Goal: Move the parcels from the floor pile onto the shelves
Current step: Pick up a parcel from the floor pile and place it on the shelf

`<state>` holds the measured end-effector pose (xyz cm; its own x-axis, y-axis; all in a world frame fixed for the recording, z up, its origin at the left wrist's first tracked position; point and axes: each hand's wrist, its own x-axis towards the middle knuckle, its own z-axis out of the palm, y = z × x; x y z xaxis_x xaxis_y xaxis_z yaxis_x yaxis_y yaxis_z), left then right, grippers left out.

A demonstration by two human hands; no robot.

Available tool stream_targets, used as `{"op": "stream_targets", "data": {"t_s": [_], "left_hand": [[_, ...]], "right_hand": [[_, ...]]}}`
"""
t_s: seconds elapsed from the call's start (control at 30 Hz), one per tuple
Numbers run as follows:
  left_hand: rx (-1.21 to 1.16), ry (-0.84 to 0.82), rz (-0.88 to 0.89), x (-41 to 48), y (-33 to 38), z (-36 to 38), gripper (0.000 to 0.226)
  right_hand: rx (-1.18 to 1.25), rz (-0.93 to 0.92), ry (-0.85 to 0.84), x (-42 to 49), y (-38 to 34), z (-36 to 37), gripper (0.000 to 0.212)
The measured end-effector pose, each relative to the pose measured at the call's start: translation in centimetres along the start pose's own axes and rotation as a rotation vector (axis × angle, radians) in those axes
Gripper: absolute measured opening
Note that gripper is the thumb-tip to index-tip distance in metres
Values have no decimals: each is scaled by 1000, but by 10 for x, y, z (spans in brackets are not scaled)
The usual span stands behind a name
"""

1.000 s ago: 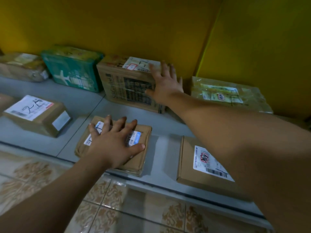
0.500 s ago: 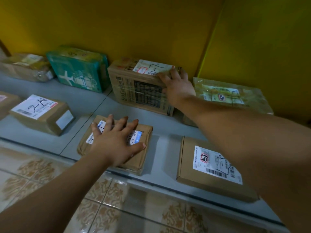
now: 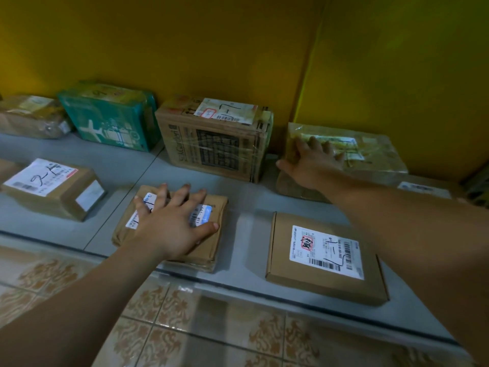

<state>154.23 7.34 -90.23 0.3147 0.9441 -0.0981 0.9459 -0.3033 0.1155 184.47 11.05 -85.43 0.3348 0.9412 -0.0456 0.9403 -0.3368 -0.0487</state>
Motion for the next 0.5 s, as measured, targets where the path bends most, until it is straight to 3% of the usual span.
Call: {"op": "stream_targets", "data": {"t_s": [0.5], "left_hand": [[10,-26,-6,4,8,-3,81]], "right_hand": [[26,-31,2,-4,7,0,87]]}}
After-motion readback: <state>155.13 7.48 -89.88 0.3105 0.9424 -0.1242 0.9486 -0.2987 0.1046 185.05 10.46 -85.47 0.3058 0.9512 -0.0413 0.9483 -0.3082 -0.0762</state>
